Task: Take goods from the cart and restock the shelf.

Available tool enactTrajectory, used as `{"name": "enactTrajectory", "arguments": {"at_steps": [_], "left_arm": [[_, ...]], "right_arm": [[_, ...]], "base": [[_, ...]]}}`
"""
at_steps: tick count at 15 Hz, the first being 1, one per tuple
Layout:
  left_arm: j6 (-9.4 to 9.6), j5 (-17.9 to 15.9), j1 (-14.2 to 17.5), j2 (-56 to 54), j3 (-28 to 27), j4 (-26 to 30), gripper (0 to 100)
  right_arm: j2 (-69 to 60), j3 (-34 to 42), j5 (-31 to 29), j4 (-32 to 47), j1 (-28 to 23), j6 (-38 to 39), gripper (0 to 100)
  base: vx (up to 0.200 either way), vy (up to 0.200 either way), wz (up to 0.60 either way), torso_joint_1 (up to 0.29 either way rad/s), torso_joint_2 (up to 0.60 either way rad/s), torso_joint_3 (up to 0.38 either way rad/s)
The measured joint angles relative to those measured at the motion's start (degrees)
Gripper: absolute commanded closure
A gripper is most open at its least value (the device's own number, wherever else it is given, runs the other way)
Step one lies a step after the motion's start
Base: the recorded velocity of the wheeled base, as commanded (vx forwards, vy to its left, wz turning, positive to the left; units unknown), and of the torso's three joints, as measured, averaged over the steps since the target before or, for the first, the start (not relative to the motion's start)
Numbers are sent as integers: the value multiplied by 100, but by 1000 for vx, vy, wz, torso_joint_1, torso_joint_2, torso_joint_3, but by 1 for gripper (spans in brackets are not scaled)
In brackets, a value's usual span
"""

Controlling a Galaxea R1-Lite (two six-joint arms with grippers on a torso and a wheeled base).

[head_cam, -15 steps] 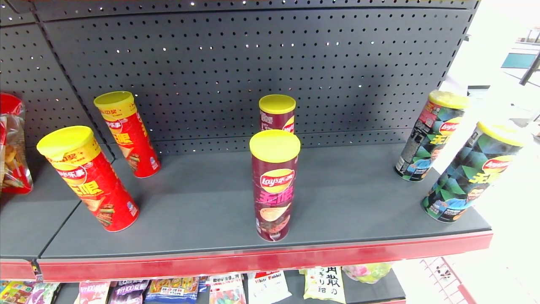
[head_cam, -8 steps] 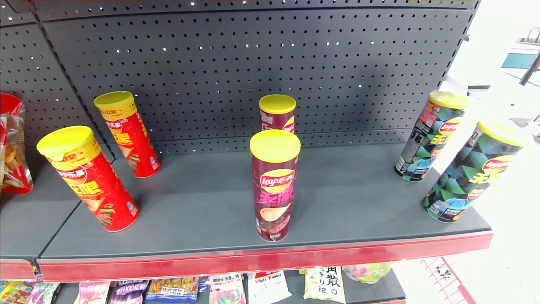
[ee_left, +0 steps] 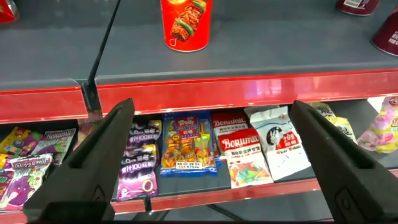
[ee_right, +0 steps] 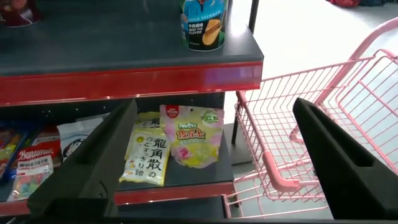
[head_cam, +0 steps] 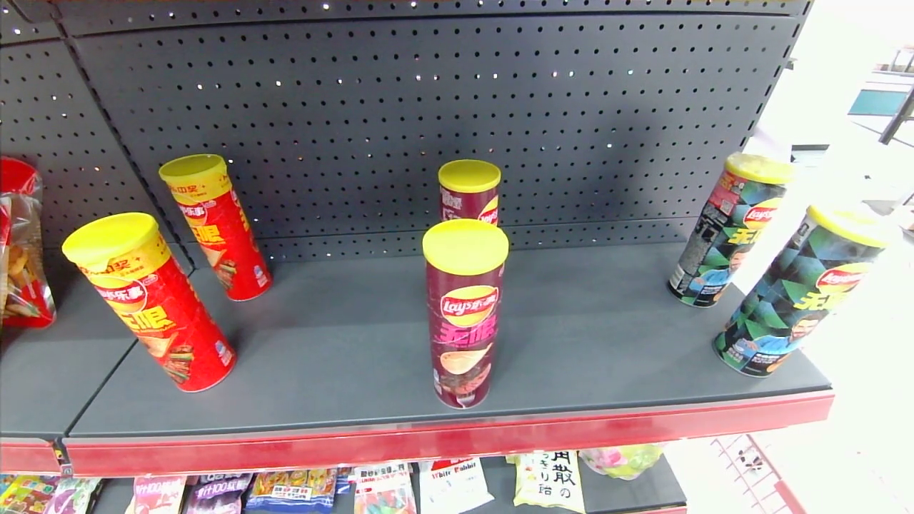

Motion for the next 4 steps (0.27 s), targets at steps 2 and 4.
{"name": "enactTrajectory", "arguments": {"at_steps": [2, 4], "left_arm": [[-6, 2, 0, 2, 0, 0, 0], [-6, 2, 0, 4, 0, 0, 0]], "right_arm": [[-32, 0, -10, 0, 0, -5, 0], [-38, 0, -13, 2, 5, -5, 0]], "base": [[0, 0, 0, 0, 0, 0], [0, 0, 0, 0, 0, 0]]}}
